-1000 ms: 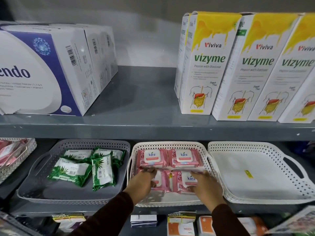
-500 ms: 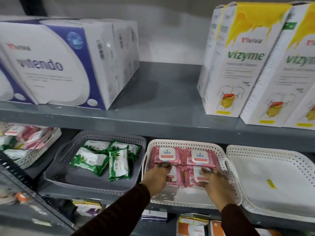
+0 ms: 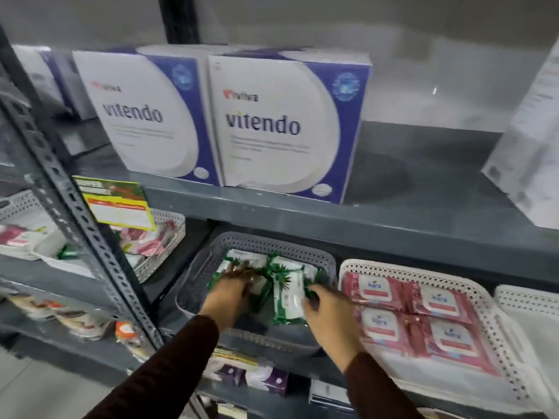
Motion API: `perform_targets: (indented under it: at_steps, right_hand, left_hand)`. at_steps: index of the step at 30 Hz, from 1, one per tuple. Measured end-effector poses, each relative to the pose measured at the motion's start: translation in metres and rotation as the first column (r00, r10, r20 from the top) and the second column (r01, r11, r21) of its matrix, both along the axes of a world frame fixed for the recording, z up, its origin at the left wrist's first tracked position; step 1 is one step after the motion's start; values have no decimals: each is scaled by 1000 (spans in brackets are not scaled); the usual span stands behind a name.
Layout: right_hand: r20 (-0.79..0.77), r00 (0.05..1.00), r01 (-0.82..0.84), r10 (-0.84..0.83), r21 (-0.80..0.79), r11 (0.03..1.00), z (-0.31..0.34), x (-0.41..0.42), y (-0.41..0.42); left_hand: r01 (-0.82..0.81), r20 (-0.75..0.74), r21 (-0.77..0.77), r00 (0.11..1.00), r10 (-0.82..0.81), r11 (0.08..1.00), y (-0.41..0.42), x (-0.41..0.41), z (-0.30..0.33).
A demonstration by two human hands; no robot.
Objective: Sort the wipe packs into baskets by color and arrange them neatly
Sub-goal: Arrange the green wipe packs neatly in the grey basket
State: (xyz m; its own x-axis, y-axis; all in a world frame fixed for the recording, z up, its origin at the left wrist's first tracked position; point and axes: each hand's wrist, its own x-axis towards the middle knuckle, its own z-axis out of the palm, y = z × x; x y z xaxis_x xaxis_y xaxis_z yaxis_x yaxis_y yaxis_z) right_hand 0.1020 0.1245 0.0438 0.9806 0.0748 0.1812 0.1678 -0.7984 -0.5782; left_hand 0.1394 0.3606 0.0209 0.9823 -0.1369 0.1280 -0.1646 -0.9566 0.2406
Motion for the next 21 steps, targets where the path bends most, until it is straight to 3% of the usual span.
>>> perform_targets:
  at_steps: [3,5,8,11,14,21]
  right_hand:
    - [-60,997,27,-47,-297,954,-6,16,25]
    - [-158,985,6,-70,-370,929,-11,19,36]
    - [-149,987,-17,-54,-438,899,-19,19,34]
    - [-111,994,-30,-17,-403,915,-31,15,30]
    - [-162,980,-146,115,-195,970,-43,10,21]
    - [-458,857,-372,236,-232,899,-60,25,17]
  left_hand:
    - [54,-71,110,996,-46,992,-8,2,-9]
    - [34,-102,115,995,-22,993,-14,-2,-16]
    - [-62,-188,160,978,92,985,-22,-10,-19]
    - [-47,-251,156,964,86,987,-11,-11,-20]
    - [9,-290,159,956,38,987,-6,-12,-23]
    - [220,-383,8,902,-200,975,15,7,-26]
